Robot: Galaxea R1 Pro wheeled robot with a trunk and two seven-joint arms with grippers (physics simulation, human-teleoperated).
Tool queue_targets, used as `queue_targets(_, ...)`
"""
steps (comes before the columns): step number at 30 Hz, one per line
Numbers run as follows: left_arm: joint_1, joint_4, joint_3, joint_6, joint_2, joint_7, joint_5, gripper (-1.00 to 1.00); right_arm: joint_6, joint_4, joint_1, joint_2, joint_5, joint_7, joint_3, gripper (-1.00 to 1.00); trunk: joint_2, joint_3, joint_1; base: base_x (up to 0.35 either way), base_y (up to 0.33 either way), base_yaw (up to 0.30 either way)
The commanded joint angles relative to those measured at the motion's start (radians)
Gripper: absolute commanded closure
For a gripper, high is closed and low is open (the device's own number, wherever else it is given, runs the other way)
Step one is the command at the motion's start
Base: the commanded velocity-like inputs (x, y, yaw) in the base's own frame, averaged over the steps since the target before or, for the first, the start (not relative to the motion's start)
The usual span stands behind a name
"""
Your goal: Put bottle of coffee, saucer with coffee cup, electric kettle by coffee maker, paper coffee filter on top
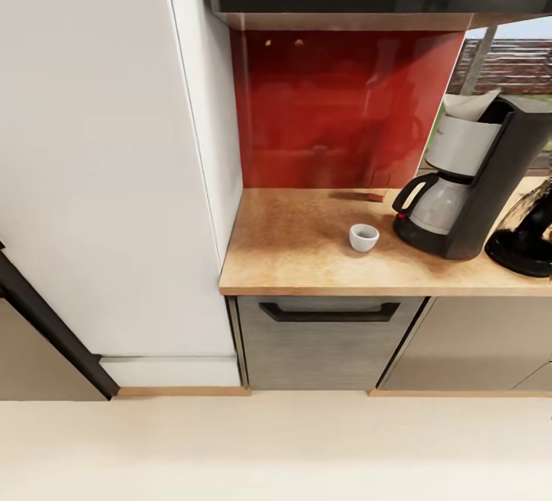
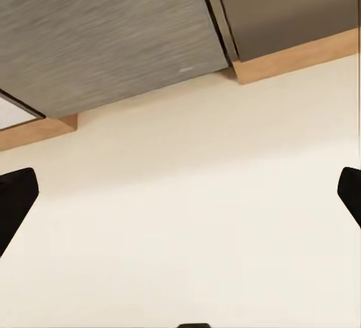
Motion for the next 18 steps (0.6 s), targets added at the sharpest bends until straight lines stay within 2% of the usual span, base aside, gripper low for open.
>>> queue_targets(1, 0.001, -0.001, 0.004, -0.001, 0.000, -0.007, 0.003, -1.00, -0.003, 0.002, 0.000, 0.000, -0.004, 0.002, 0.001, -1.00, 0.000, 0.000, 0.000, 0.048, -0.036, -0.209)
queue_targets(18, 0.001, -0.001, 0.004, -0.001, 0.000, -0.007, 0.003, -1.00, -0.003, 0.004, 0.000, 0.000, -0.004, 0.003, 0.001, -1.00, 0.000, 0.000, 0.000, 0.009, -0.007, -0.263)
